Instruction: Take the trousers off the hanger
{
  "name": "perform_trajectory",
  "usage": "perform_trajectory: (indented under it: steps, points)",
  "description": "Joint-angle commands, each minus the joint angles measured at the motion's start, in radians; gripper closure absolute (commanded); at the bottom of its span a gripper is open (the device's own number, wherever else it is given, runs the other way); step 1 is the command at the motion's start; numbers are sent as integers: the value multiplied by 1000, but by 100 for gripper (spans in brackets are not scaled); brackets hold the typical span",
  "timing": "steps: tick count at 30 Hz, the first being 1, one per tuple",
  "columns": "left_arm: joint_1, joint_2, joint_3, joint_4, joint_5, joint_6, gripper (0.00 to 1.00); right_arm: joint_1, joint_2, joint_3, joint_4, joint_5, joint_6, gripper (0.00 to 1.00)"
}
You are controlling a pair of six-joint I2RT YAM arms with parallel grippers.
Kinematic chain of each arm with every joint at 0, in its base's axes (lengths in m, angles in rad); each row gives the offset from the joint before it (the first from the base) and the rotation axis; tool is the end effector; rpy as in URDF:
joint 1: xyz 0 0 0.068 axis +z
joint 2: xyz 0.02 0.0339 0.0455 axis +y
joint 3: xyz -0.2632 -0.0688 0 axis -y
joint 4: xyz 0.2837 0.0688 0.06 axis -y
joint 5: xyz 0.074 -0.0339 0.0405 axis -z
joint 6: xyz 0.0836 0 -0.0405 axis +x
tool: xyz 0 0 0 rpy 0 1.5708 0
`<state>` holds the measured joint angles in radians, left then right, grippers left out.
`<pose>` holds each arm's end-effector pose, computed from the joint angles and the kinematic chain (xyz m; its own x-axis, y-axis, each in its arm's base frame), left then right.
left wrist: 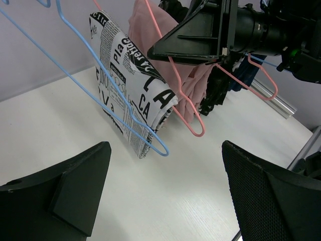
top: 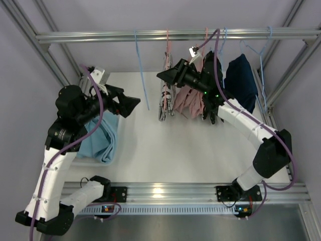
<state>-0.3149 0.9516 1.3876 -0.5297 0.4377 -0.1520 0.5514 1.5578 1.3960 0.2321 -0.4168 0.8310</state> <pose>0.2250 -0.1105 0.4880 -0.1912 -0.0820 -0.9781 0.6604 0.7265 -0.1900 0.3710 0.2679 0.4008 -0.5676 0.4438 -0.6935 -0.5990 0.3553 0.7176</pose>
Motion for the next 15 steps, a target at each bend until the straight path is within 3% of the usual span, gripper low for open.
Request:
perform_trajectory:
  steps: [1, 11, 15]
  points:
    - [4, -1, 19, 63, 15, -1, 4, -2, 19, 46, 151, -10, 48, 56]
    - [4, -10, 2, 71, 6, -9, 4, -2, 7, 31, 179, -37, 118, 98]
    - [4, -19, -15, 79, 7, -21, 2, -2, -16, 46, 194, -54, 117, 100]
